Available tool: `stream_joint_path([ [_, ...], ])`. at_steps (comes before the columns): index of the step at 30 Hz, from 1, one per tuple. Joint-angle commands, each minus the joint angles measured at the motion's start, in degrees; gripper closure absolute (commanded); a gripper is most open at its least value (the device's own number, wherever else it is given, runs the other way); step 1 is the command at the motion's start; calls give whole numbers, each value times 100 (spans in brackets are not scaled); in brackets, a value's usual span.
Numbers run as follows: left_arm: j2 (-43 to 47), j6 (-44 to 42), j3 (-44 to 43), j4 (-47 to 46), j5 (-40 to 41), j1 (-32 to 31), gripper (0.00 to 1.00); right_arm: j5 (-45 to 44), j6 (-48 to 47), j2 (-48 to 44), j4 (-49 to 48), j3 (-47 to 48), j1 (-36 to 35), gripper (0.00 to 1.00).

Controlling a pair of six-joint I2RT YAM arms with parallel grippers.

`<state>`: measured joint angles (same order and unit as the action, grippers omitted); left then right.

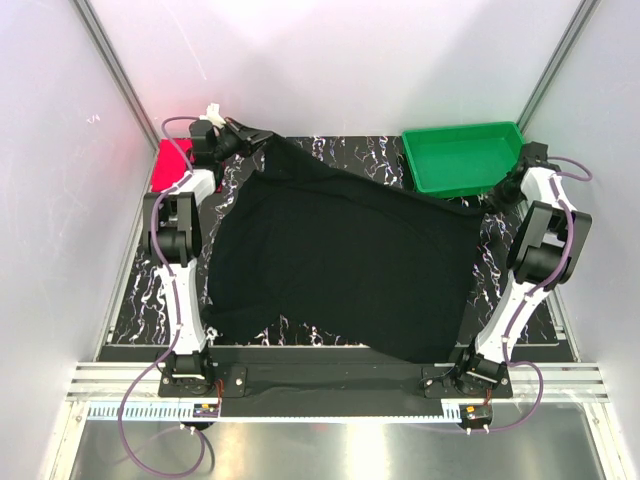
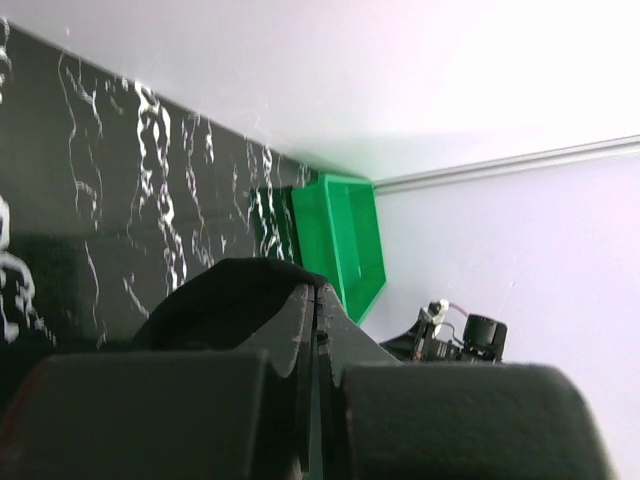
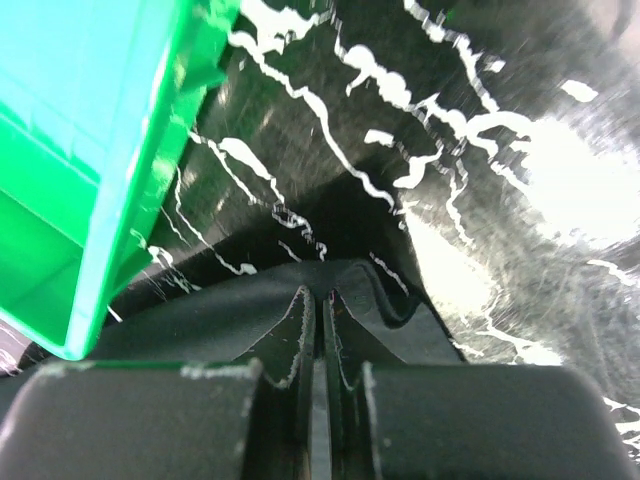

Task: Fold and stack the t-shirts
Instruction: Fold the tshirt

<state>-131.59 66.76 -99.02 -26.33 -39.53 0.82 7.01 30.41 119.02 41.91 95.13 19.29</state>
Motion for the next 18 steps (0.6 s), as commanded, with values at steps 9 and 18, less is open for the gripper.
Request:
stream_joint_path([
  [9,-956,399,-1831,-743,235,-223,100,-68,-44,-98,-34,234,251,99],
  [18,-456,-40,-1207,-216,244,-196,100,161,-79,-116,-34,138,251,99],
])
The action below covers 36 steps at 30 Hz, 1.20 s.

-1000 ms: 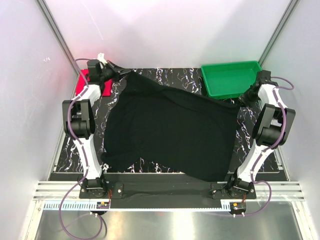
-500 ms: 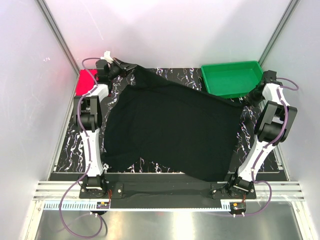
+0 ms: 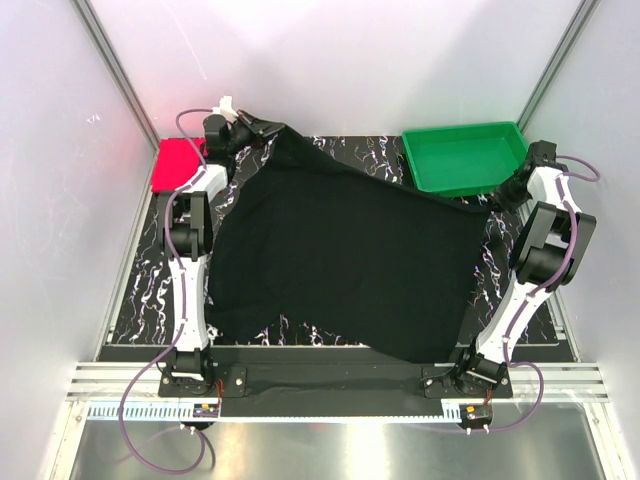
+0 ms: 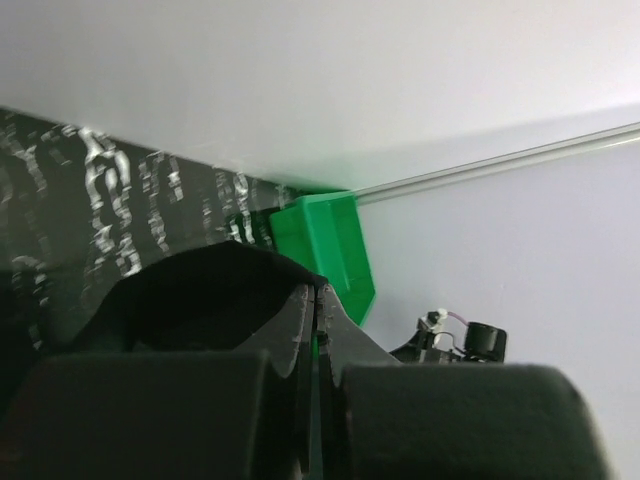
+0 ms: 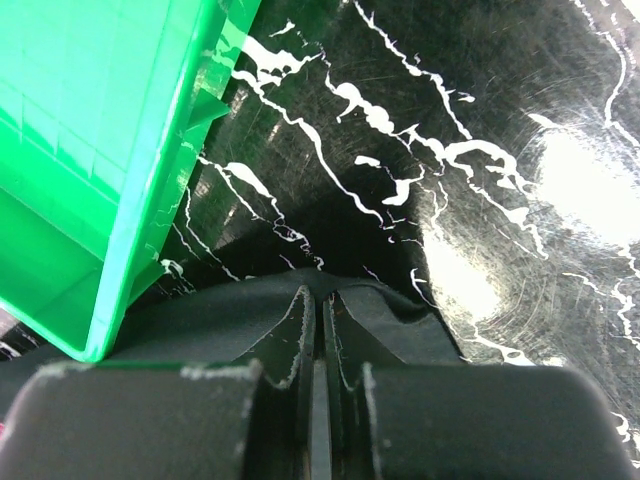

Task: Fold and stack the t-shirts
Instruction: Fold the tshirt

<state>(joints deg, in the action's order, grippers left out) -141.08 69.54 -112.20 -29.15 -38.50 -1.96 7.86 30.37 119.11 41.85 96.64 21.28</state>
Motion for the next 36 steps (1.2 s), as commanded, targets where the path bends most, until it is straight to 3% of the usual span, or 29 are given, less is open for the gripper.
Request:
stream_joint_path([
  [1,546,-440,215,154,106,81,100,84,-93,-177,-27,-40,52,99],
  [8,1528,-1047,1006,1067,150,187,100,155,-163,-581,-1,-567,61,98],
  [19,2286,-1917,1719,2825,-140,521,100,313,-268,-1127,113,-1428,61,98],
  [36,2963,-2585,2774,3582,9,661,100,409,-330,-1320,184,-2035,61,98],
])
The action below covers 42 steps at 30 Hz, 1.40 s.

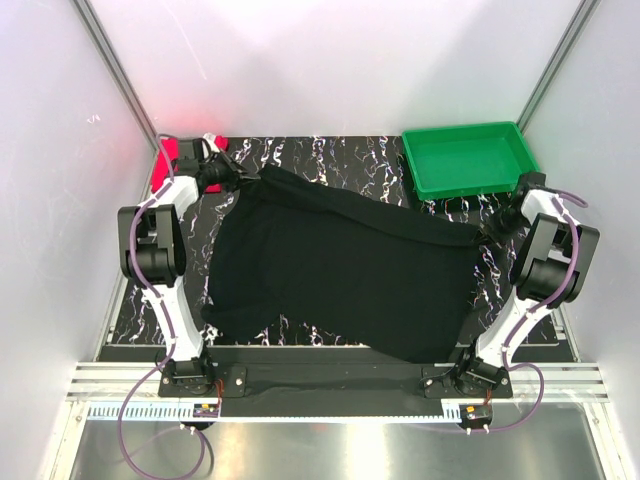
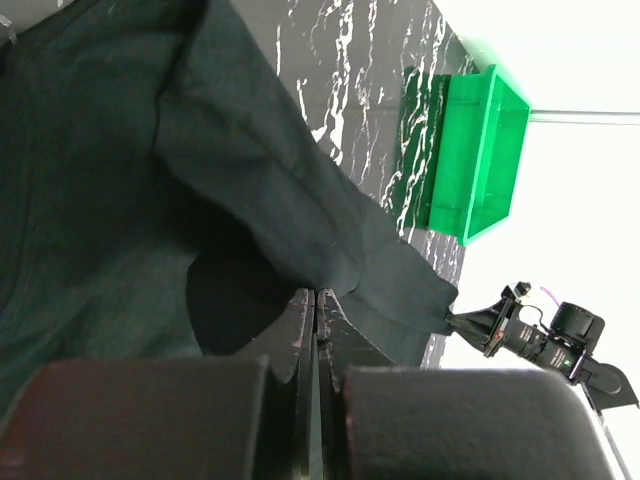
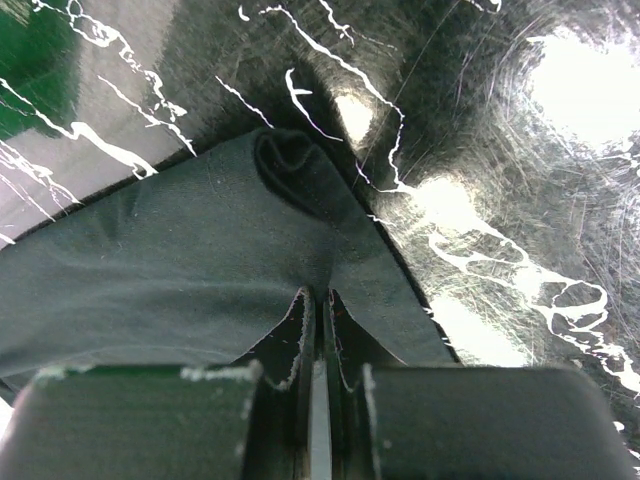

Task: Fold and stack the t-shirts
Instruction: Fold the tshirt

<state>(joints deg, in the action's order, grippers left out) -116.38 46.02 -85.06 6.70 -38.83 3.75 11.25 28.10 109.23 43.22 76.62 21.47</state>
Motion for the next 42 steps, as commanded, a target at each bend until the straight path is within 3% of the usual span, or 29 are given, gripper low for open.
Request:
stream_joint_path([
  [1,493,-243,77,33,33,100,100,79,-111,-341,46,-50,50,98],
  [42,511,-787,349,684,174,223,100,-70,-129,-332,-112,-842,50,97],
])
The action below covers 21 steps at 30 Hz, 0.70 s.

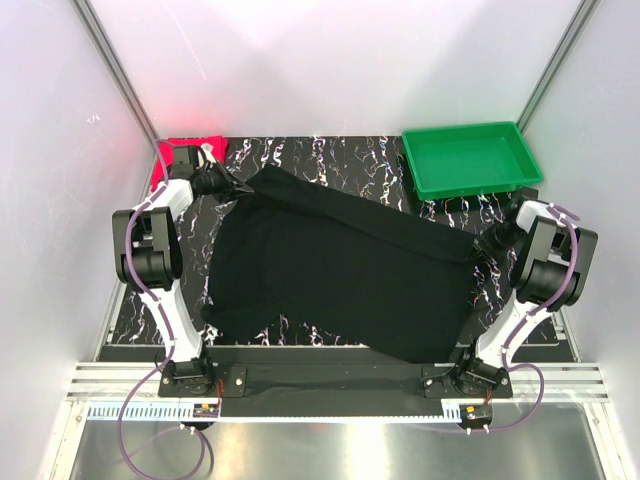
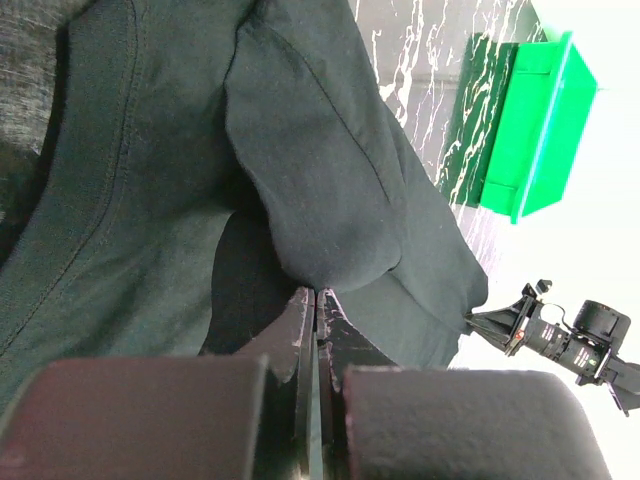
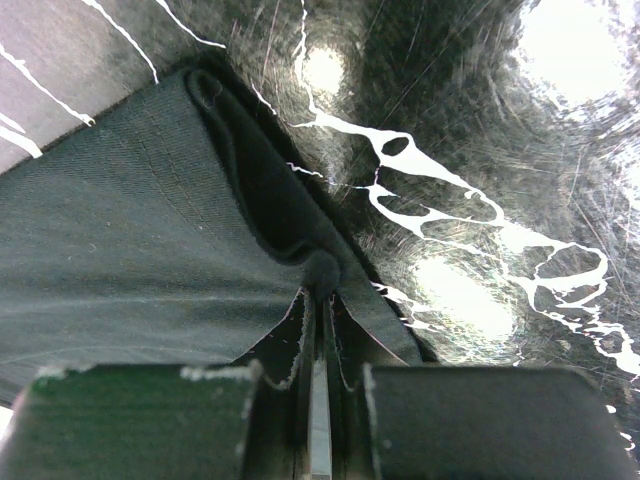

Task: Fold and stack the t-shirts
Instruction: Fold the tshirt

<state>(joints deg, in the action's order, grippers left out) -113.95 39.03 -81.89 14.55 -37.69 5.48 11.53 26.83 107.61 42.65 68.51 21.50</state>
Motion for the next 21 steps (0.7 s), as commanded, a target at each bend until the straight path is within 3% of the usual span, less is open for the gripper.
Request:
stream_joint_path([
  [1,268,-106,32,-92,60,59,100,-98,-11,-162,-64,-39,39,97],
  [21,444,-150,76,-66,25,59,100,-169,-73,-109,-73,-31,39,94],
])
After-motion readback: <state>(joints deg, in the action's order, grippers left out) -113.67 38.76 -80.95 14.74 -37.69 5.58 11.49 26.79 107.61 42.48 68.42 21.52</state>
